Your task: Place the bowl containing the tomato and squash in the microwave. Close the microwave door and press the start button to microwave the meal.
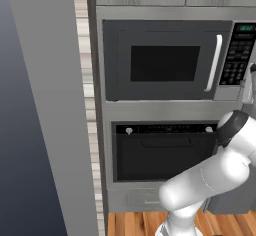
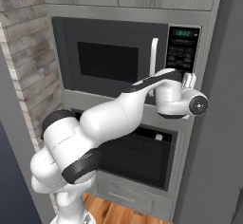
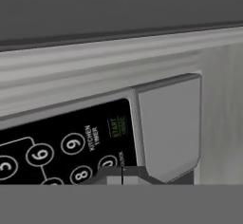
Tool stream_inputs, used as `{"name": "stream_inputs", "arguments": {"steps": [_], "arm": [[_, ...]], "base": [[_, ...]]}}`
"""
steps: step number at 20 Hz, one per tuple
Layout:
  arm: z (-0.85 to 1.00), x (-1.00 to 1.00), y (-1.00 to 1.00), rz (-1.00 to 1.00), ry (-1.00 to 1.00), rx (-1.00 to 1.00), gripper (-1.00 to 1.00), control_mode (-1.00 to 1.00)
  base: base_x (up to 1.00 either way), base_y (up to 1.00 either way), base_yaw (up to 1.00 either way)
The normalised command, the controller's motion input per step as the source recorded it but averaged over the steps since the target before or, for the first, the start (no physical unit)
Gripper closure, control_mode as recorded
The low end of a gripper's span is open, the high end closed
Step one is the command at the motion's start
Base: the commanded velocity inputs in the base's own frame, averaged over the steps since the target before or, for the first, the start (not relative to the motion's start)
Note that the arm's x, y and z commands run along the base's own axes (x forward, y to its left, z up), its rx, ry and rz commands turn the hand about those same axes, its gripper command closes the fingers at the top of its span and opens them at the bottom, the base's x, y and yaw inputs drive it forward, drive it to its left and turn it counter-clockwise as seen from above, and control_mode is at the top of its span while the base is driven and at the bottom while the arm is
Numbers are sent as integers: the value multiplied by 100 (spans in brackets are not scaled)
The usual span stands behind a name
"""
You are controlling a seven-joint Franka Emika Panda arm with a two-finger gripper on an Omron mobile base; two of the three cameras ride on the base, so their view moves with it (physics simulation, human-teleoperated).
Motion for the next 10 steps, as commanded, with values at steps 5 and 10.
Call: {"name": "stream_inputs", "arguments": {"steps": [5, 10], "arm": [[-4, 5, -16, 0, 0, 4, 100, -100], [-10, 11, -6, 0, 0, 3, 100, -100]], "base": [[0, 0, 0], [0, 0, 0]]}}
